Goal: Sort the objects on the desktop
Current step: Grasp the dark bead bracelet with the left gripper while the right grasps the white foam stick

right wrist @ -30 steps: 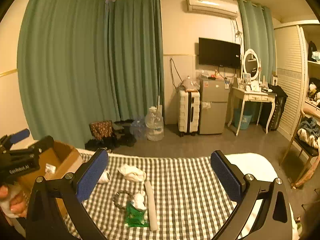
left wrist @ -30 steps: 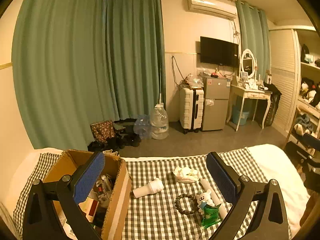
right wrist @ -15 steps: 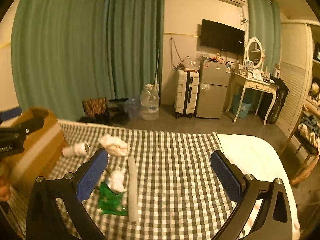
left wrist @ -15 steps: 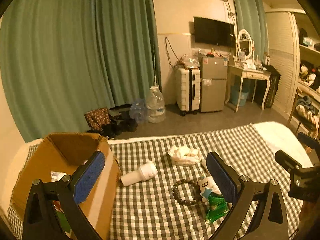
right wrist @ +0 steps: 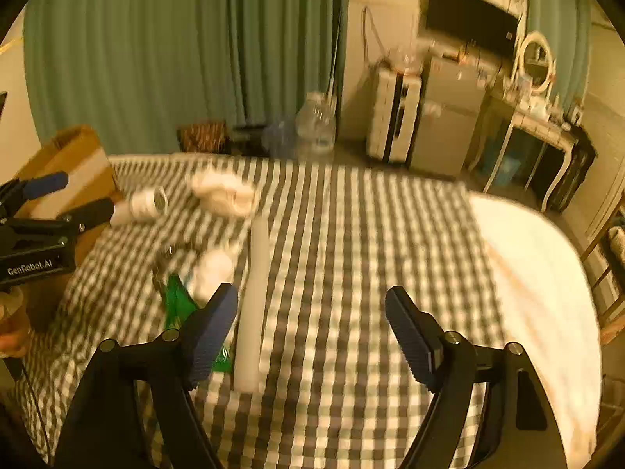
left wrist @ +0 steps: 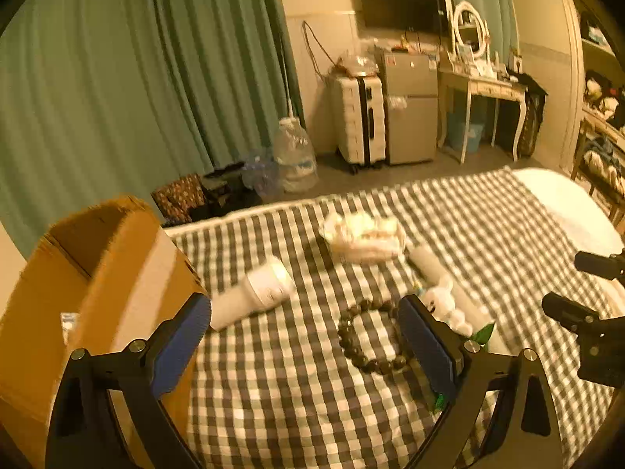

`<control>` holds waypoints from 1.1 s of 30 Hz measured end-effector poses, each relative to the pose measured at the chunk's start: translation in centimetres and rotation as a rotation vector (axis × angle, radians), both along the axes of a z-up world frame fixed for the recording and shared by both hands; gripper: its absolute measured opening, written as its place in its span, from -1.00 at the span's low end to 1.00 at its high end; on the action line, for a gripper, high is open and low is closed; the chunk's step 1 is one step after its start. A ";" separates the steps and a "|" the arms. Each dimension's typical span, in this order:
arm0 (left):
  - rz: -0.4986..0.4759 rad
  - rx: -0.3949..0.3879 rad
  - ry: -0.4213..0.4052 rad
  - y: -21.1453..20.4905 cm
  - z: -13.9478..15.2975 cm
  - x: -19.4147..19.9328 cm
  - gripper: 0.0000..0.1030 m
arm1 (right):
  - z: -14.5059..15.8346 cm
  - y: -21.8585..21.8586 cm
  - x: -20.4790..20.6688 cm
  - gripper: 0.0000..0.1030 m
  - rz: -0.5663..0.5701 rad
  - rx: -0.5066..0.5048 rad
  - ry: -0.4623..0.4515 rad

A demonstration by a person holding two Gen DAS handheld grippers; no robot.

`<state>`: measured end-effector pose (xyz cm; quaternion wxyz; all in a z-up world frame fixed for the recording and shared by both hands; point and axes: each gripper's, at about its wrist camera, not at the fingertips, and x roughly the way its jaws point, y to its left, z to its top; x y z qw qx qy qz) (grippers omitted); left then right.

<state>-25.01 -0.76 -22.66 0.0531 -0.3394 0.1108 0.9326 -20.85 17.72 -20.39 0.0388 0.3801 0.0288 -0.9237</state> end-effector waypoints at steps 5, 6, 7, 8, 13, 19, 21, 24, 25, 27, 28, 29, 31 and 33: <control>-0.004 -0.022 -0.063 -0.2 -2.5 -0.9 0.79 | -2.5 -0.3 -0.9 0.33 0.015 -0.033 -0.093; -0.004 -0.017 -0.075 -0.2 -2.9 -1.2 0.79 | -2.9 -0.6 -1.1 0.30 0.026 -0.032 -0.104; -0.006 -0.010 -0.088 -0.3 -3.3 -1.3 0.76 | -3.2 -0.8 -1.2 0.29 0.032 -0.032 -0.110; -0.009 -0.001 -0.101 -0.4 -3.8 -1.5 0.74 | -3.6 -1.1 -1.4 0.27 0.038 -0.034 -0.118; -0.011 0.013 -0.151 -0.4 -5.8 -2.5 0.74 | -5.1 -2.0 -2.3 0.04 0.059 -0.040 -0.168; -0.011 0.034 -0.179 -0.2 -7.2 -3.5 0.73 | -6.4 -2.8 -2.8 -0.09 0.075 -0.044 -0.216; 0.000 0.032 -0.191 -0.1 -7.7 -4.0 0.73 | -6.6 -3.0 -2.8 -0.09 0.079 -0.046 -0.224; 0.018 0.030 -0.224 -0.1 -8.7 -4.7 0.72 | -6.8 -3.5 -2.8 -0.09 0.082 -0.005 -0.223; 0.019 0.034 -0.231 -0.1 -9.0 -4.8 0.72 | -7.0 -3.6 -2.9 -0.09 0.084 0.004 -0.221; 0.015 0.044 -0.235 -0.2 -9.4 -4.8 0.69 | -7.2 -3.5 -3.0 -0.08 0.082 -0.002 -0.220; 0.004 0.048 -0.238 -0.1 -9.5 -4.8 0.60 | -7.3 -3.5 -3.1 -0.08 0.080 -0.009 -0.221; -0.017 0.048 -0.245 0.1 -9.5 -4.8 0.54 | -7.3 -3.4 -3.1 -0.06 0.079 -0.014 -0.221; -0.055 0.038 -0.242 0.6 -9.5 -4.6 0.17 | -7.5 -3.3 -3.1 -0.04 0.080 -0.031 -0.218; -0.102 0.020 -0.236 1.4 -9.3 -4.0 -0.27 | -7.6 -3.2 -3.2 -0.07 0.080 -0.041 -0.218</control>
